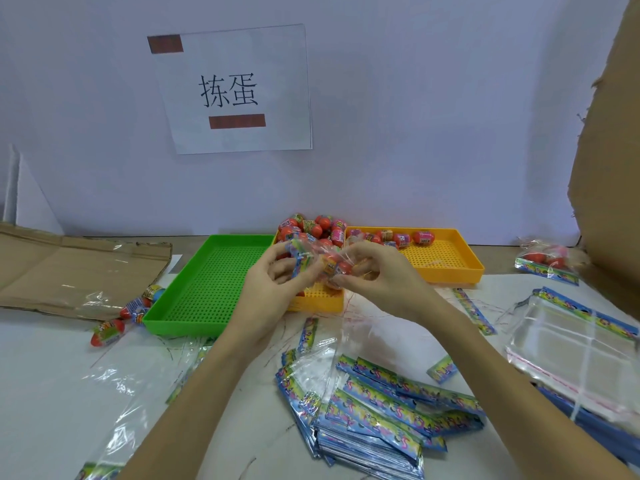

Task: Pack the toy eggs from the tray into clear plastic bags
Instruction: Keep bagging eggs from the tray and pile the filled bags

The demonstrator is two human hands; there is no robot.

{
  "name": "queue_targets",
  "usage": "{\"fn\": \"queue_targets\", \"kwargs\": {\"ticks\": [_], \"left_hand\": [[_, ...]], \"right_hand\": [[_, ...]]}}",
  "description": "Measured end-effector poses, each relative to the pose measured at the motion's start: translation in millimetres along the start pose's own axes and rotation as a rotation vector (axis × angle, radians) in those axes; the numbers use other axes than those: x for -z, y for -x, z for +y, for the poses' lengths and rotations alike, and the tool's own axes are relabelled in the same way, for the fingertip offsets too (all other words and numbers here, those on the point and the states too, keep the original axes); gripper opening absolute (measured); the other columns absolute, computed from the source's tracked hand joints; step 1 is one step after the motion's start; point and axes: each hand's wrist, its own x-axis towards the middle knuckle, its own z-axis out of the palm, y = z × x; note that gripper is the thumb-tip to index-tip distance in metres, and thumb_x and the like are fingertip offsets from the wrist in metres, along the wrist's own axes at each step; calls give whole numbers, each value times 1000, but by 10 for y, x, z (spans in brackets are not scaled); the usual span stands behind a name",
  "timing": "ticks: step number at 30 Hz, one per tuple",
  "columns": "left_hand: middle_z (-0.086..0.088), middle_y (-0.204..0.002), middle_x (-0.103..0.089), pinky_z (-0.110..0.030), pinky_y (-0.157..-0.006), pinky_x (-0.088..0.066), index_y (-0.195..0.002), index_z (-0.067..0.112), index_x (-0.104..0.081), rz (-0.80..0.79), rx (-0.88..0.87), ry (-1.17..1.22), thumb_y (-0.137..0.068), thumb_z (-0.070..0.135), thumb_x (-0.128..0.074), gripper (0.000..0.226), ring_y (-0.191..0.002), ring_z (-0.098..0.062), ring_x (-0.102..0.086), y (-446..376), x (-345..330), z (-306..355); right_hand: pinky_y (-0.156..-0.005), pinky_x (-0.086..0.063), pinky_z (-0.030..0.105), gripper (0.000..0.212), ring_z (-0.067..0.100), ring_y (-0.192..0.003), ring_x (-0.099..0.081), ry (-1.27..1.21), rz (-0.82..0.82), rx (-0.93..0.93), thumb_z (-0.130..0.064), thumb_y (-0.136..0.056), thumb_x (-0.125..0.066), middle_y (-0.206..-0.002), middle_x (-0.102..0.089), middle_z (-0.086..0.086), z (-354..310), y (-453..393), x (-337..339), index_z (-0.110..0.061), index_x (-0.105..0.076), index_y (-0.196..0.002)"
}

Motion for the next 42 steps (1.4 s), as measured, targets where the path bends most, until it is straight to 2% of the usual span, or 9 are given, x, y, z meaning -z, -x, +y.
{"fn": "queue_targets", "kwargs": {"ticks": [4,8,14,17,24,28,32,37,42], "left_hand": [[-13,-131,-71,-51,-108,-53,-137,11,-60,61,29,-47,-80,16,-88,64,-121,-30,-69,-30,23,-8],[-9,-112,-78,-28,-71,-61,-109,14,-69,112,-90,-17,-80,16,-87,34,-86,-19,-71,27,-56,-24],[-13,-97,-81,-26,-70,-60,-125,16,-67,87,-65,54,-85,13,-84,44,-74,-15,-72,39,-101,-6],[-13,-84,-81,-22,-62,-59,-115,18,-71,132,-42,137,-94,17,-77,23,-65,-15,-75,48,-129,6],[-15,-90,-80,-30,-73,-65,-106,3,-70,2,-21,-62,-93,-1,-74,14,-80,-27,-79,64,-109,-24],[-10,-105,-79,-38,-84,-64,-115,9,-68,-68,46,-137,-91,7,-80,27,-97,-30,-77,54,-95,-43],[-3,-115,-79,-32,-82,-63,-127,12,-66,-84,73,95,-88,27,-82,44,-105,-23,-77,61,-122,-19],[-16,-111,-79,-32,-77,-64,-120,4,-74,-24,84,186,-94,15,-76,29,-100,-30,-79,41,-39,-28],[-18,-112,-79,-32,-78,-64,-121,1,-71,10,120,293,-88,10,-79,34,-101,-29,-78,38,-72,20]], "right_hand": [[-71,-60,24,25,8,-86,-73,-260,-4,-94,-29,-88,-82,-100,-72,-2,-15,10,-15,-27,-71,-110],[-63,-50,8,23,-4,-83,-69,-411,-25,-168,-41,-86,-81,-97,-73,-10,-56,32,-50,-34,-72,-105],[-69,-45,17,30,-3,-81,-69,-599,30,-267,-49,-85,-77,-95,-79,-8,-93,33,-68,-27,-81,-104],[-74,-44,28,33,5,-83,-69,-673,26,-327,-44,-83,-80,-98,-79,-3,-70,36,-72,-20,-80,-107],[-96,-55,34,33,22,-108,-73,-871,96,-407,-22,-85,-84,-116,-77,6,-20,13,-55,-17,-74,-116],[-85,-57,28,18,19,-106,-72,-756,112,-365,-20,-82,-86,-105,-78,0,0,19,-24,-26,-76,-96],[-84,-58,31,28,17,-97,-74,-560,62,-260,-30,-84,-85,-97,-80,-1,-32,54,-61,-17,-78,-108],[-78,-48,20,22,3,-91,-73,-474,-28,-219,-44,-89,-77,-99,-79,-9,-142,57,-36,-24,-82,-98],[-84,-59,30,16,10,-94,-74,-428,5,-208,-32,-88,-81,-103,-78,-8,-102,23,-30,-22,-81,-101]]}}
